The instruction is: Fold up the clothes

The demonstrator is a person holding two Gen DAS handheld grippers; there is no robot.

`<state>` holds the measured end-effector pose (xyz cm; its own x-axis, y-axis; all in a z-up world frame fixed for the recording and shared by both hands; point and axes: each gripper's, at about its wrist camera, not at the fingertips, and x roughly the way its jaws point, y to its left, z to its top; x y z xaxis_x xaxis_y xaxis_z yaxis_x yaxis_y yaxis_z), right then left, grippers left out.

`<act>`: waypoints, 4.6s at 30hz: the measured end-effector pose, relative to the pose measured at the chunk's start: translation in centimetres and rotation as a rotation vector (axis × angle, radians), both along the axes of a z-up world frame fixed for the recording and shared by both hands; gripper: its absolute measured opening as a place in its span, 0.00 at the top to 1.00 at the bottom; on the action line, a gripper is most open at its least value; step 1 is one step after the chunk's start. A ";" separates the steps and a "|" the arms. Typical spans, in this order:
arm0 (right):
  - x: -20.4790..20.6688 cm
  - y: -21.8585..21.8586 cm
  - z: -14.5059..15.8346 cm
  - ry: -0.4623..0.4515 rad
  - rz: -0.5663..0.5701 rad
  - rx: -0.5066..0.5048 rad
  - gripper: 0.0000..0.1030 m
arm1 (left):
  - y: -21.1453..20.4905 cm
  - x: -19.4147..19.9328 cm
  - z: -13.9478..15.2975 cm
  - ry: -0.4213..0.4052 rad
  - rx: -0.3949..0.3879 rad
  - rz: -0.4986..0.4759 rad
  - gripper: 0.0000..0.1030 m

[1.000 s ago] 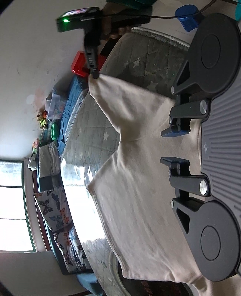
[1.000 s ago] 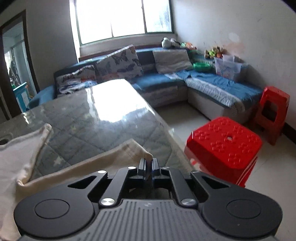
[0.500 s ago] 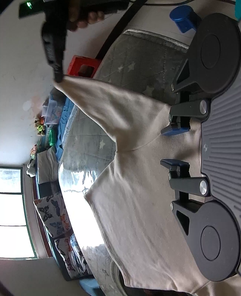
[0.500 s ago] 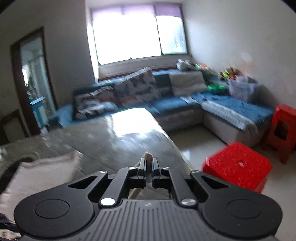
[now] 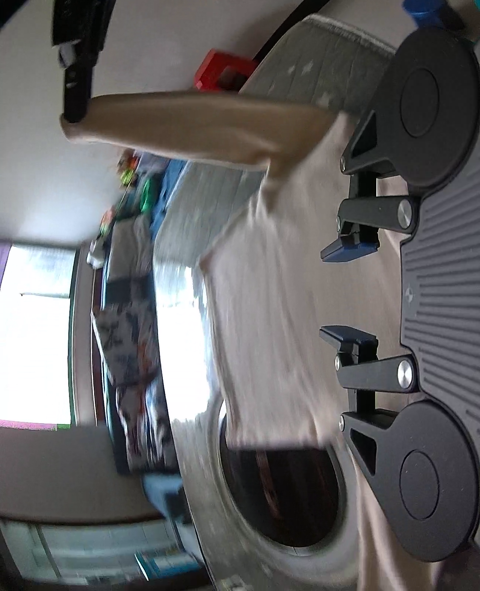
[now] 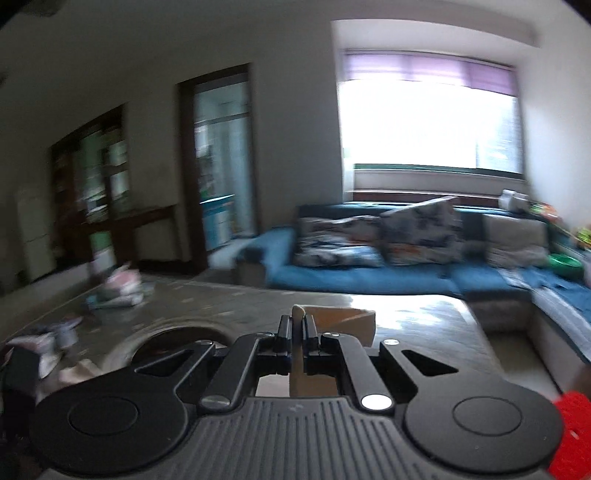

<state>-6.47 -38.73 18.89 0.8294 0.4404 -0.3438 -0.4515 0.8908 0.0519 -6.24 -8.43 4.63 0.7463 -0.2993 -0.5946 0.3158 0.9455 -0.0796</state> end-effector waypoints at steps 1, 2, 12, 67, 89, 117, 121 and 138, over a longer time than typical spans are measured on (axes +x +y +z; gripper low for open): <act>0.2 1.5 -0.1 0.008 0.037 -0.012 0.96 | 1.0 -0.2 0.0 -0.002 -0.006 0.024 0.58; 0.3 2.9 -0.4 0.019 0.072 -0.027 0.96 | 1.9 -0.3 0.0 -0.003 -0.013 0.046 0.58; -0.5 12.0 -4.9 0.156 0.293 -0.134 0.93 | 8.2 -1.8 -1.0 0.024 -0.034 0.202 0.57; 6.2 2.0 -12.7 0.272 0.277 -0.449 1.00 | 3.6 -0.5 -1.9 0.150 0.043 0.050 0.93; 6.5 4.0 -13.0 0.284 0.404 -0.486 0.97 | 4.4 -0.9 -1.7 0.152 0.048 0.055 0.87; 2.6 1.9 -12.1 0.307 0.337 -0.381 0.90 | 3.5 1.0 -1.7 0.093 0.014 0.060 0.79; 4.9 3.4 -13.2 0.307 0.323 -0.369 0.88 | 4.3 0.4 -2.1 0.107 0.031 0.092 0.79; 2.2 11.7 -13.5 0.272 0.593 -0.427 0.76 | 16.9 -3.4 -1.4 0.107 0.021 0.637 0.58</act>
